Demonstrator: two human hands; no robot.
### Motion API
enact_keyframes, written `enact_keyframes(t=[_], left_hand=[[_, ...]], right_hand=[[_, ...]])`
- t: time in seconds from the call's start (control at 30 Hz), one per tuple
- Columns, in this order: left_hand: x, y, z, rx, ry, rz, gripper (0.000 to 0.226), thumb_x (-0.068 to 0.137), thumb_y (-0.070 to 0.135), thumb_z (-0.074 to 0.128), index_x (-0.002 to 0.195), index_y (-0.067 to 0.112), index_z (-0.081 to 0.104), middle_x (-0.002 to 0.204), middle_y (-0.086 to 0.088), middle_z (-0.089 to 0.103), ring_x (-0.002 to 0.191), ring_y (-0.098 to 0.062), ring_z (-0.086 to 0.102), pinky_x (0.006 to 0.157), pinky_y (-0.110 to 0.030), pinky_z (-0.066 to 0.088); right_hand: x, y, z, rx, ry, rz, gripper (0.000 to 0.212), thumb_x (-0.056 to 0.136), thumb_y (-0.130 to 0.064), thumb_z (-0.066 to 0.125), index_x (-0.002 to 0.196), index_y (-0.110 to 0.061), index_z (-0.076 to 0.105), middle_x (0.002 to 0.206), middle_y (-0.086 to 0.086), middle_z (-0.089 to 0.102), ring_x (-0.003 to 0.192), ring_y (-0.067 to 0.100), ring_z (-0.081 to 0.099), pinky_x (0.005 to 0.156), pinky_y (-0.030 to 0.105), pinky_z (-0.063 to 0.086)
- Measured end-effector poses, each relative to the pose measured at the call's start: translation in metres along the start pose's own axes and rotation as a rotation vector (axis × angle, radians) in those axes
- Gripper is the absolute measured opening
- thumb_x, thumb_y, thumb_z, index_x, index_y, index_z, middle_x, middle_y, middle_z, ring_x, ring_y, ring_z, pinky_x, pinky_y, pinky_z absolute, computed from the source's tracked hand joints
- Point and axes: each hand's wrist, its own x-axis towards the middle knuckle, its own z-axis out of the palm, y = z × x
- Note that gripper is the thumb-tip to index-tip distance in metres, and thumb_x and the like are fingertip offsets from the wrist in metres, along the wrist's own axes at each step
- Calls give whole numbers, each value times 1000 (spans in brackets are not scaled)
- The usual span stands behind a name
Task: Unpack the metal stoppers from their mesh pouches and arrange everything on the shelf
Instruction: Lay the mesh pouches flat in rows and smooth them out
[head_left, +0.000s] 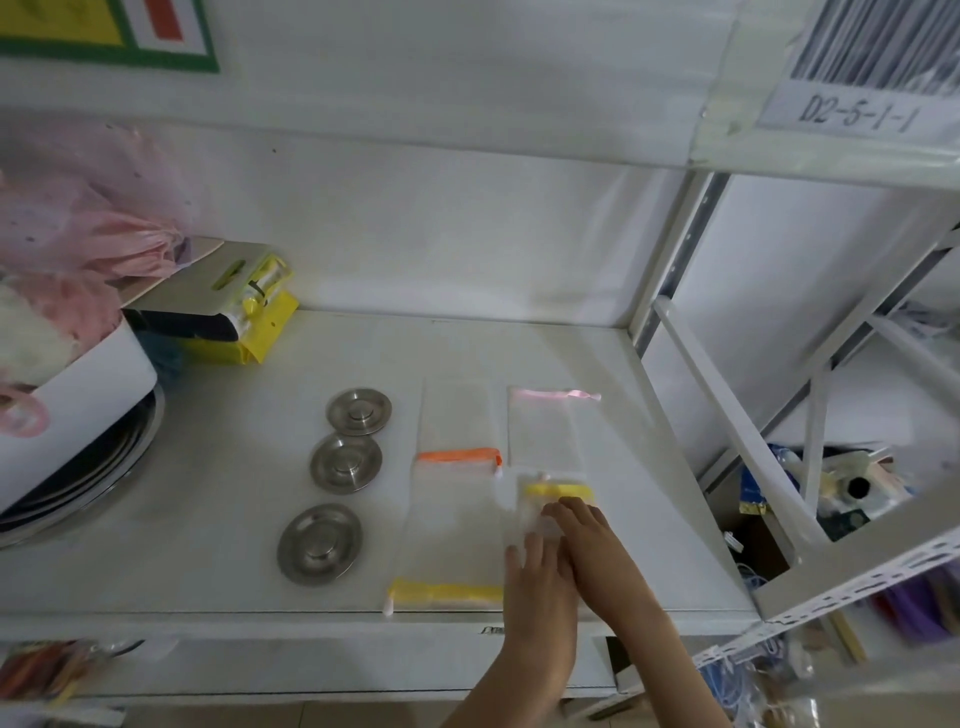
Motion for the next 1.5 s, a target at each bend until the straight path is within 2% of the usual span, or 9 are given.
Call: enact_keyframes(t=[0.13, 0.27, 0.47, 0.63, 0.87, 1.03, 1.17, 1.27, 1.5], left_hand=[[-7, -4, -2, 48, 64, 10, 39, 62, 31, 76, 97, 15, 69, 97, -5, 68, 102, -24, 57, 89, -38, 50], [-2, -14, 10, -20, 109, 32, 40, 32, 29, 86, 69, 24, 70, 67, 5, 67, 66, -13, 63, 68, -28, 57], [9, -41, -6, 22, 210, 24, 32, 65, 16, 74, 95, 17, 64, 98, -6, 66, 100, -25, 59, 95, -45, 46], [15, -90, 1, 52, 205, -117, 55, 37, 18, 86, 91, 15, 72, 93, -7, 73, 87, -26, 70, 71, -42, 58], [-1, -123, 33, -32, 187, -57, 48, 85, 35, 31, 122, 15, 57, 122, -9, 67, 108, -27, 66, 82, -43, 58], [-18, -129, 34, -49, 256, -56, 44, 89, 38, 27, 124, 17, 45, 123, -7, 66, 109, -26, 65, 93, -42, 50], [-13, -130, 34, -12, 241, -35, 45, 94, 37, 22, 126, 12, 44, 130, -10, 61, 118, -28, 60, 99, -42, 27], [-8, -129, 32, -47, 156, -59, 57, 98, 39, 1, 132, 16, 40, 134, -6, 59, 121, -28, 58, 99, -40, 27], [-9, -130, 36, -54, 103, -86, 58, 97, 41, 1, 132, 22, 42, 136, -3, 57, 123, -31, 55, 99, -43, 26]], right_hand=[[-4, -1, 8, 21, 19, -33, 41, 91, -5, 49, 131, -16, 47, 140, -1, 42, 130, 15, 35, 103, 25, 38], [-5, 0, 15, 26, 50, -2, 42, 90, -6, 51, 131, -14, 47, 141, 2, 42, 132, 18, 34, 104, 27, 39], [7, 0, 25, -68, 75, -12, 31, 81, -7, 64, 110, -5, 56, 115, 14, 58, 108, 34, 53, 93, 43, 50], [6, -8, 30, -158, 69, 46, 38, 89, -20, 54, 124, -8, 47, 132, 13, 50, 126, 35, 42, 106, 49, 37], [-17, -16, 40, -270, 30, 143, 59, 96, -48, 4, 139, -23, 36, 142, 10, 48, 130, 32, 44, 112, 37, 26], [-36, -25, 33, -229, 20, 327, 70, 95, -49, -2, 121, -12, 51, 119, 18, 64, 106, 41, 62, 85, 49, 54], [-30, -27, 32, -214, 34, 357, 68, 94, -52, 4, 115, -7, 50, 124, 20, 60, 115, 43, 55, 90, 51, 51], [-25, -27, 35, -235, 14, 322, 67, 96, -49, 4, 130, -9, 45, 135, 13, 54, 125, 35, 50, 97, 49, 44], [-25, -30, 40, -251, -39, 452, 81, 91, -58, -1, 126, -11, 55, 129, 15, 60, 114, 47, 55, 85, 60, 48]])
